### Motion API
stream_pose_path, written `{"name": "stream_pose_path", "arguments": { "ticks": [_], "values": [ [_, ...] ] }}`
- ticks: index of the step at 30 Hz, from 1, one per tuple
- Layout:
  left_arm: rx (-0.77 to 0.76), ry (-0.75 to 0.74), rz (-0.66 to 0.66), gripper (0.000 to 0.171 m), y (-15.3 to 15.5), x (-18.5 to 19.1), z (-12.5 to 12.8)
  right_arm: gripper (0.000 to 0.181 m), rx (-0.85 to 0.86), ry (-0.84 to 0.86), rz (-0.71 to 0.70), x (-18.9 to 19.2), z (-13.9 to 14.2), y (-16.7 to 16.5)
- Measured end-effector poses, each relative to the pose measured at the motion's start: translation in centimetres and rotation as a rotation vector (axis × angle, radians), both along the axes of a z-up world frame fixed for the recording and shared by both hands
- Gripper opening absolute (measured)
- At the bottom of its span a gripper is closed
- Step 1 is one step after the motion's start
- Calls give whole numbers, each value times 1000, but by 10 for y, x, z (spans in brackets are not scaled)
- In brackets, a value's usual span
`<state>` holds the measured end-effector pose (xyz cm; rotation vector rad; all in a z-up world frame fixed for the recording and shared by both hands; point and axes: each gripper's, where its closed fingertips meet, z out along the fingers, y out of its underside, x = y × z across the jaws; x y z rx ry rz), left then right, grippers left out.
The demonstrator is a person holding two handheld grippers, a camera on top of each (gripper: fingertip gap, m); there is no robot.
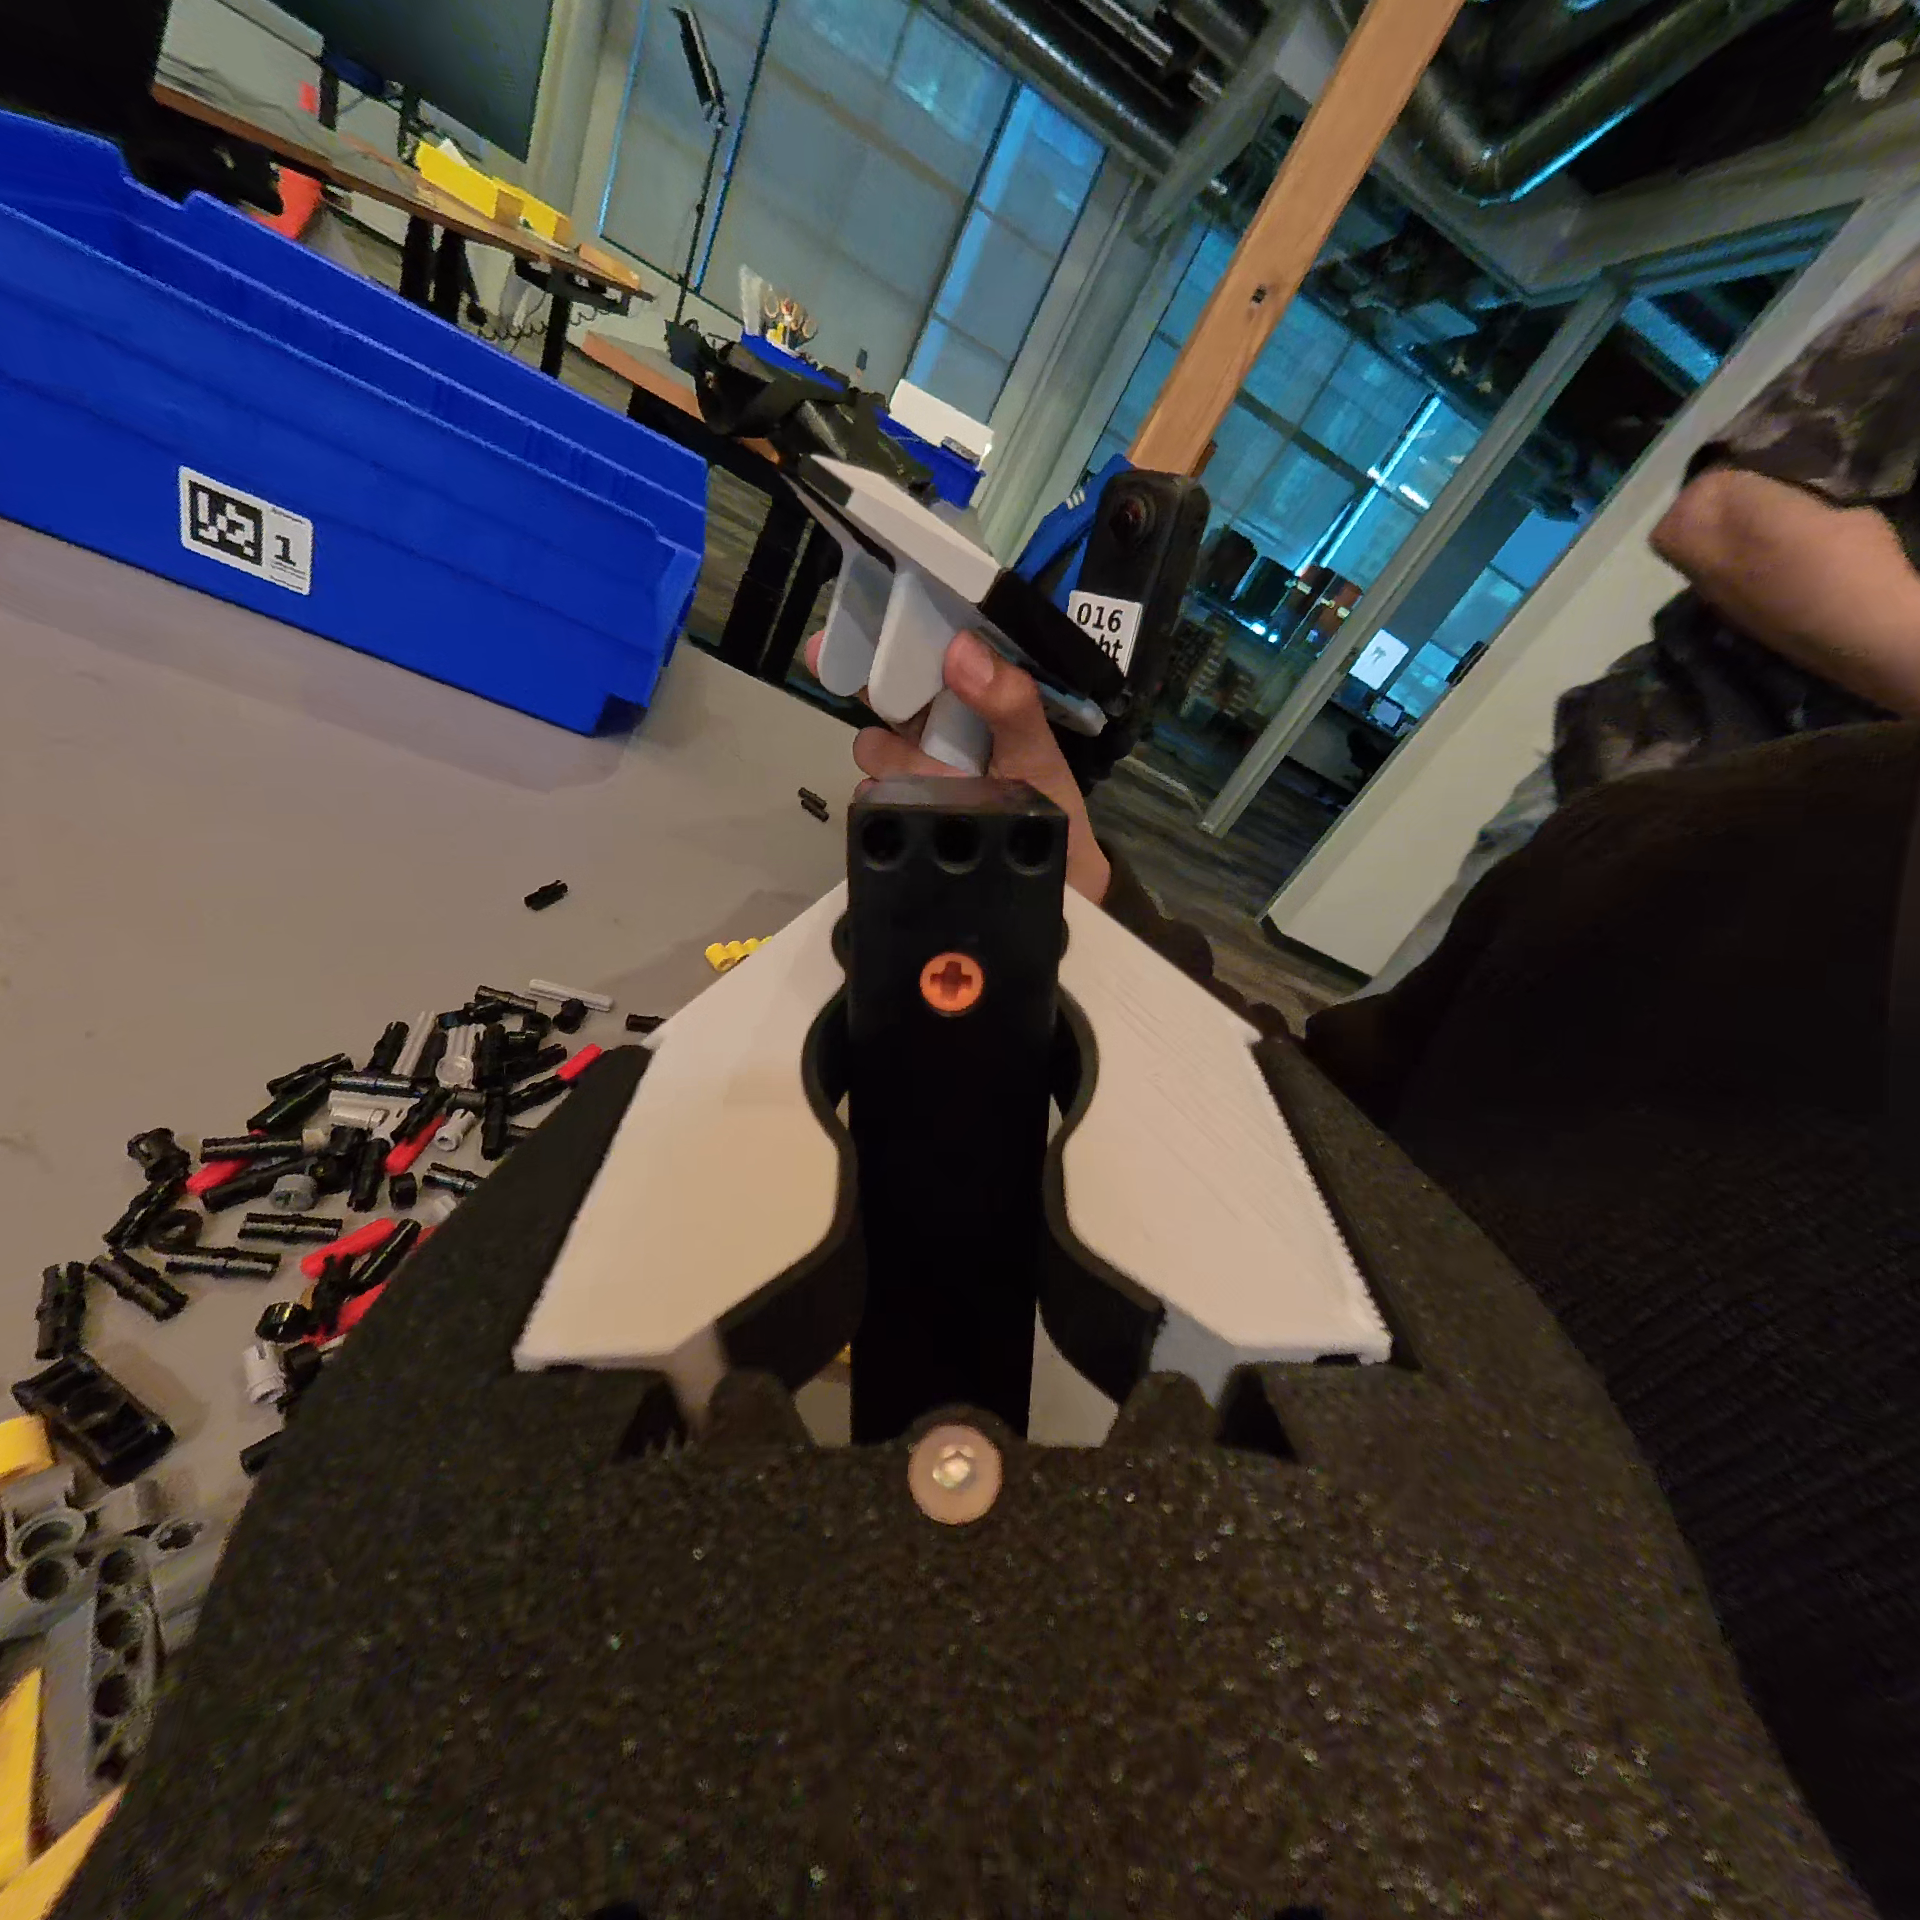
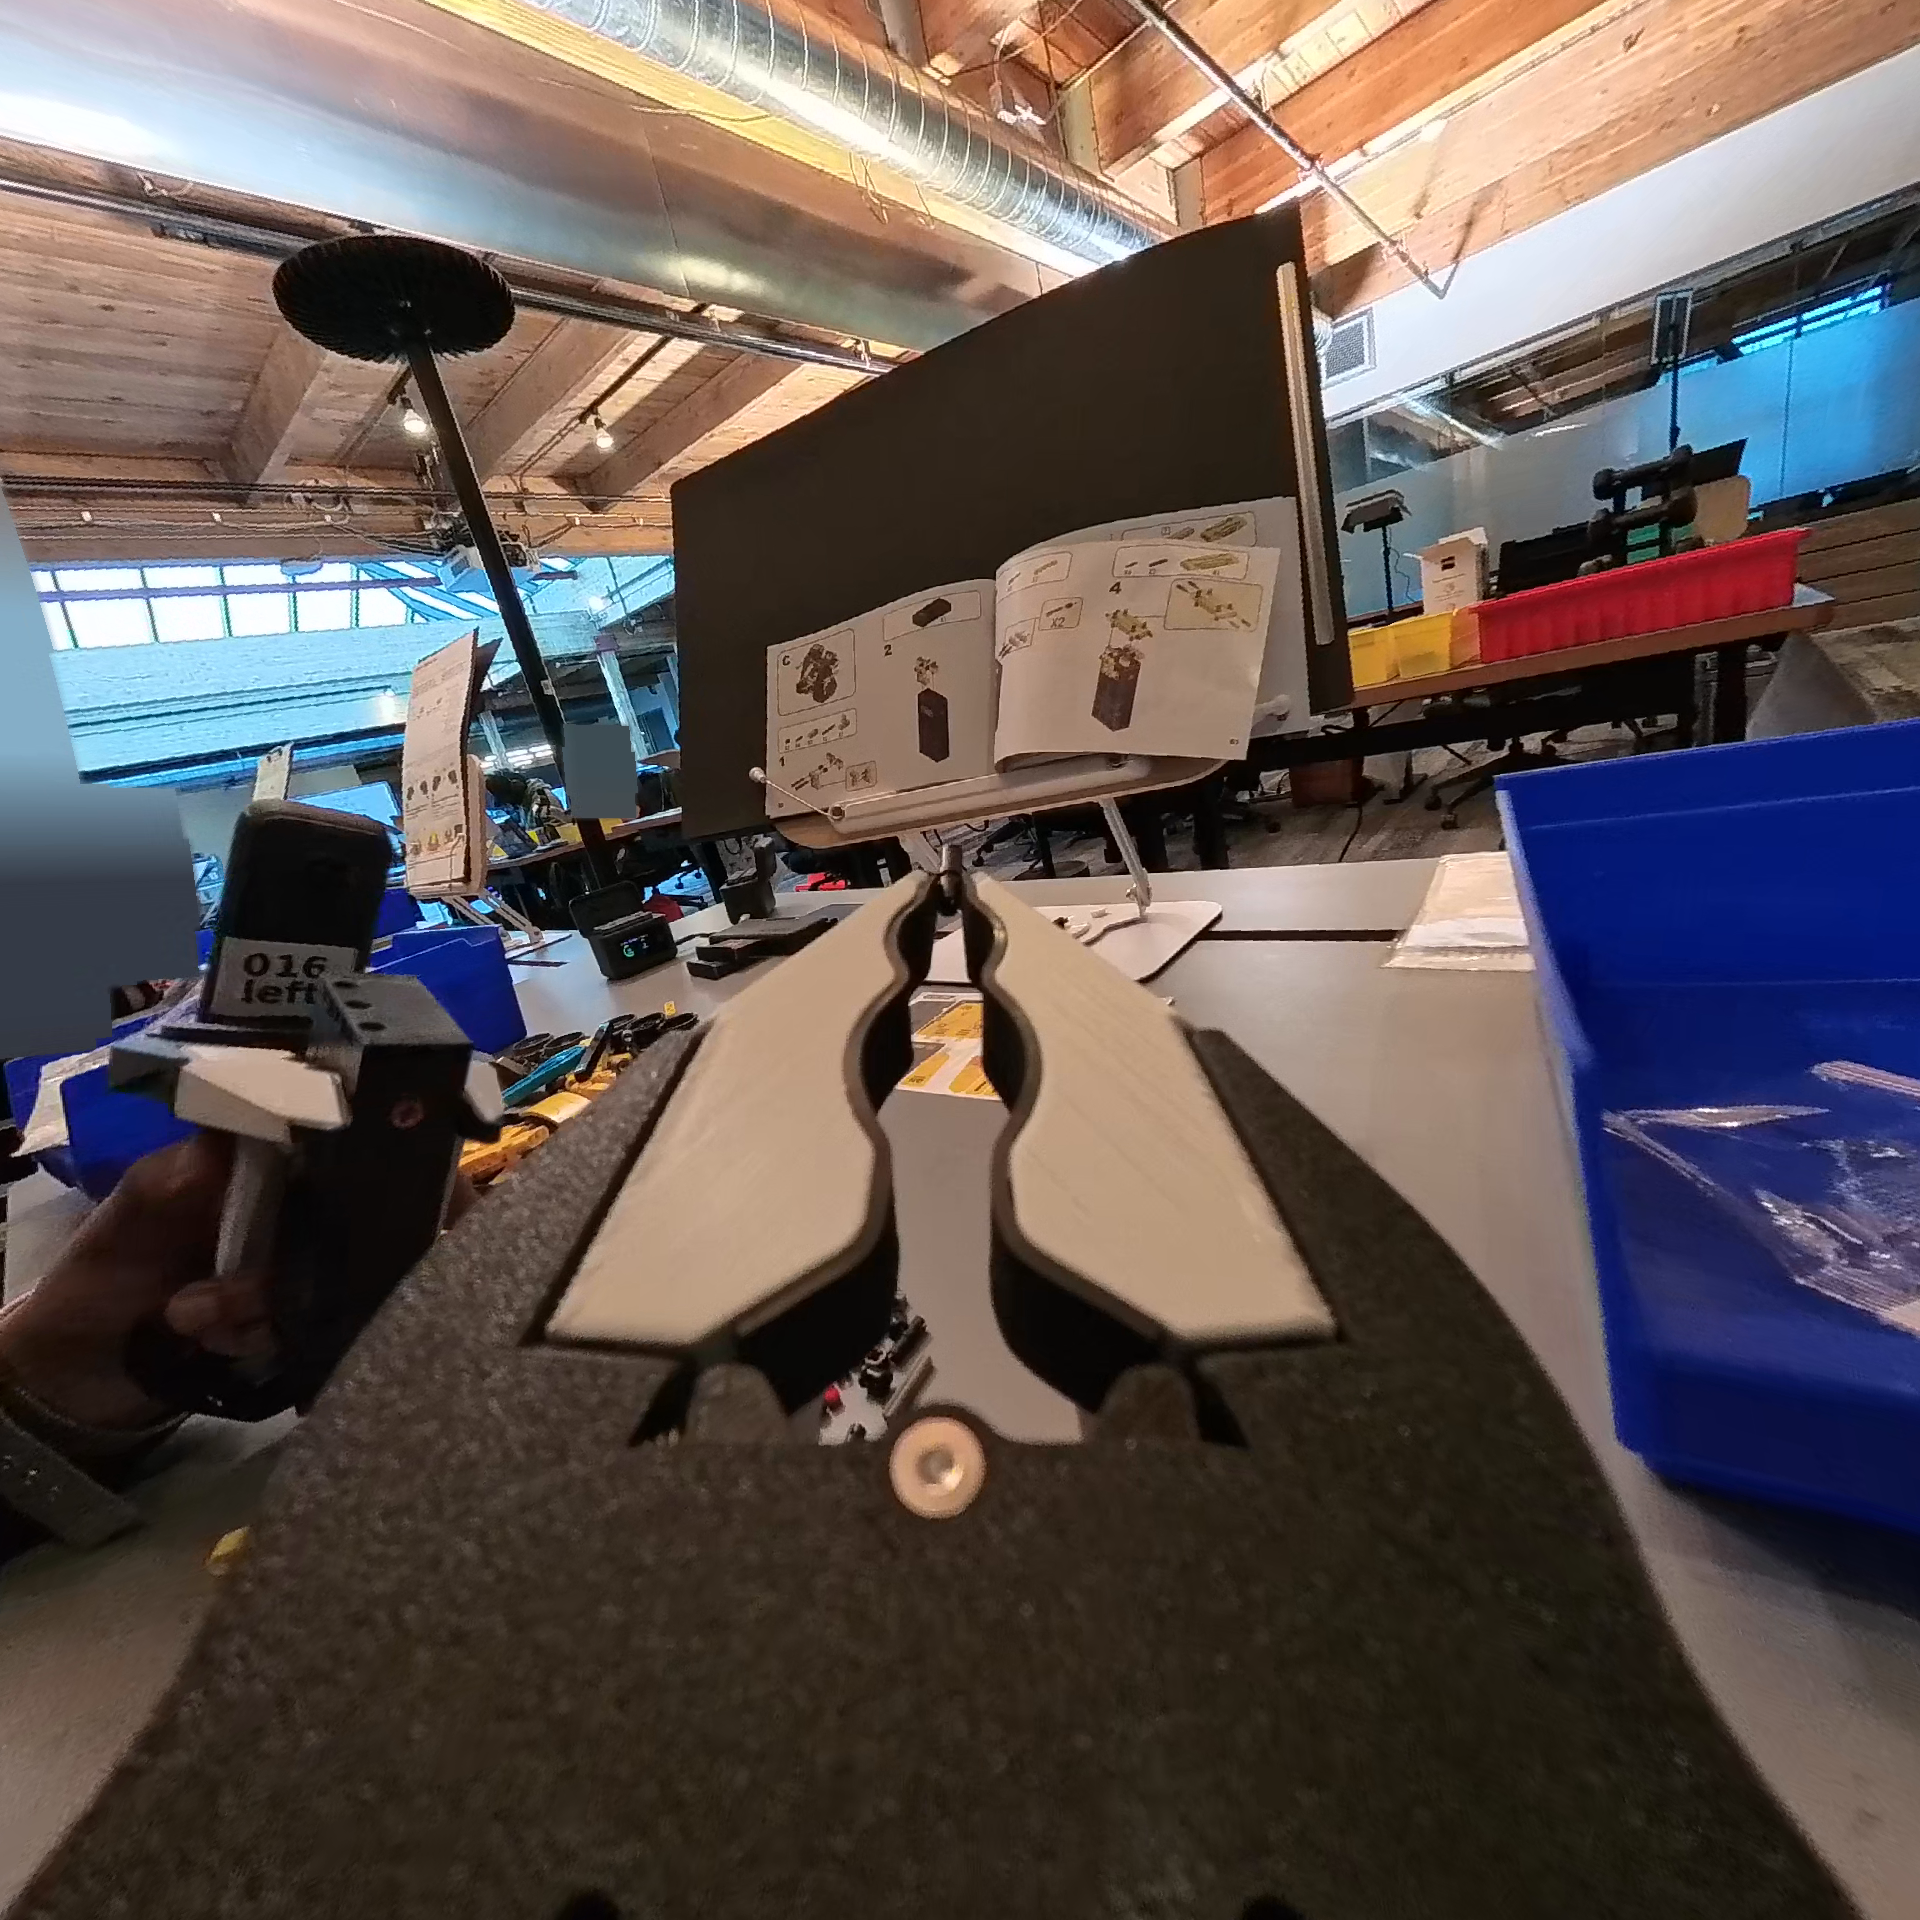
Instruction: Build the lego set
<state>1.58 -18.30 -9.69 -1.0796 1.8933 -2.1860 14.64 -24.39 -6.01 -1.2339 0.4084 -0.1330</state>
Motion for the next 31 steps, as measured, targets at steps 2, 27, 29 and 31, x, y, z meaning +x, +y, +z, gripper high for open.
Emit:
{"name": "stream_pose_path", "arguments": {
  "ticks": [2, 27, 29, 31],
  "values": [
    [24, -6, 7, 28, -1, 0, -2, 4, -1, -2, 14, -2, 0, 1],
    [388, -101, -123, 27, -40, -20, -39, 4, -782, -664, 807, -159, -11, 22],
    [400, -96, -143, 27, -43, -23, -41, 4, -930, -676, 857, -160, -24, 17],
    [406, -89, -172, 27, -46, -26, -44, 4, -1039, -681, 874, -157, -39, 15]
  ]
}}
